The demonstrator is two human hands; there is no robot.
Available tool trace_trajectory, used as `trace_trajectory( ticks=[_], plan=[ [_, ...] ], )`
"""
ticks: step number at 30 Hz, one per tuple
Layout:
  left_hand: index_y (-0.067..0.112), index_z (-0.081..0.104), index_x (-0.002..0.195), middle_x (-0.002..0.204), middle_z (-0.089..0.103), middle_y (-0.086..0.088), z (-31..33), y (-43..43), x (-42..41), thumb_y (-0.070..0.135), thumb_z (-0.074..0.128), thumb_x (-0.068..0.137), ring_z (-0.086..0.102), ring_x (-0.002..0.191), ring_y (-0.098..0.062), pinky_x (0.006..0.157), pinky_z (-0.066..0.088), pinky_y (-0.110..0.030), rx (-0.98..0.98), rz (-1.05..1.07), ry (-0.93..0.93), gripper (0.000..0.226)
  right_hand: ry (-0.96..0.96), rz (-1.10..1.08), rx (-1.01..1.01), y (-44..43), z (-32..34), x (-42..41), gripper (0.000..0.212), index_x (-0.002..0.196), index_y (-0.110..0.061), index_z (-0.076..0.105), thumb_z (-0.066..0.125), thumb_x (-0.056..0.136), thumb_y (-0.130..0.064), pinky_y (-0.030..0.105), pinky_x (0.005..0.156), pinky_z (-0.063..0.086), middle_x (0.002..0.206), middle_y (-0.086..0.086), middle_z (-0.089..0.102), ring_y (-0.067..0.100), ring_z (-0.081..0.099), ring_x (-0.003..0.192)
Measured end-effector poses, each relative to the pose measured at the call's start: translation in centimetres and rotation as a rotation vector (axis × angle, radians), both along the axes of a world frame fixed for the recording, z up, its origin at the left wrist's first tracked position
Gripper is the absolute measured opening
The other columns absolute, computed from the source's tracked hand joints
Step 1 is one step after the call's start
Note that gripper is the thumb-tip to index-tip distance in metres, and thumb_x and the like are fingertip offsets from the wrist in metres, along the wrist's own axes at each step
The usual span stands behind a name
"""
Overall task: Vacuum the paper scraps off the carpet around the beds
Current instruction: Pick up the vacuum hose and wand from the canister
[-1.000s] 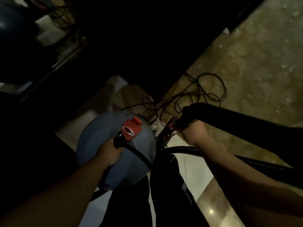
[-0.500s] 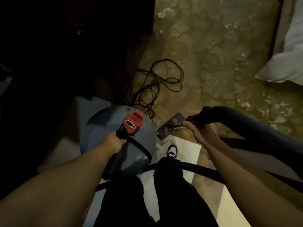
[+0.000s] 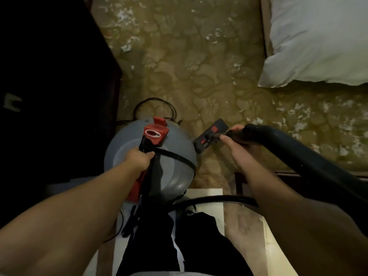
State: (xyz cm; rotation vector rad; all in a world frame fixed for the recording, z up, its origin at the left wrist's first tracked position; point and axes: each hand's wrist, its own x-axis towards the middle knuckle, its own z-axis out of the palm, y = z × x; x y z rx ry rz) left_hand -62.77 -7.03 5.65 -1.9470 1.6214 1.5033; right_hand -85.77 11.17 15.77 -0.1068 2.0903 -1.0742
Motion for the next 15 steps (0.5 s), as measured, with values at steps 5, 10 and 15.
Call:
trace_trajectory(
  ticks=[5, 10, 15],
  plan=[
    [0.004, 0.069, 0.107, 0.098, 0.070, -0.014, -0.8, -7.6, -8.1, 0.036, 0.070, 0.093, 0.066, 0.093, -0.035, 0.089, 0.055, -0.045, -0.049, -0.132, 0.025, 0.034, 0.160, -0.067, 0.041, -4.5, -0.6, -4.6, 0.026, 0.114, -0.035, 0.060, 0.076, 0.094, -0.042, 0.040, 0.112, 0.041, 0.121, -0.009, 0.062, 0.017, 0.058, 0.117],
    [0.010, 0.069, 0.105, 0.091, 0.069, -0.012, -4.1, -16.2, -14.5, 0.036, 0.071, 0.093, 0.066, 0.088, -0.033, 0.083, 0.055, -0.042, -0.062, -0.335, 0.017, 0.029, 0.238, -0.050, 0.024, -10.3, -3.6, -7.4, 0.018, 0.108, -0.019, 0.055, 0.071, 0.100, -0.015, -0.005, 0.077, 0.031, 0.093, -0.019, 0.049, -0.012, 0.052, 0.079],
    [0.005, 0.065, 0.123, 0.109, 0.068, -0.018, -10.6, -21.9, -18.2, 0.028, 0.067, 0.097, 0.064, 0.104, -0.039, 0.088, 0.052, -0.044, -0.043, -0.422, 0.016, 0.036, 0.179, -0.064, 0.081, -15.8, -10.1, -9.4, 0.018, 0.104, -0.014, 0.053, 0.069, 0.100, -0.007, -0.001, 0.067, 0.035, 0.088, -0.014, 0.048, -0.024, 0.052, 0.071]
  ],
)
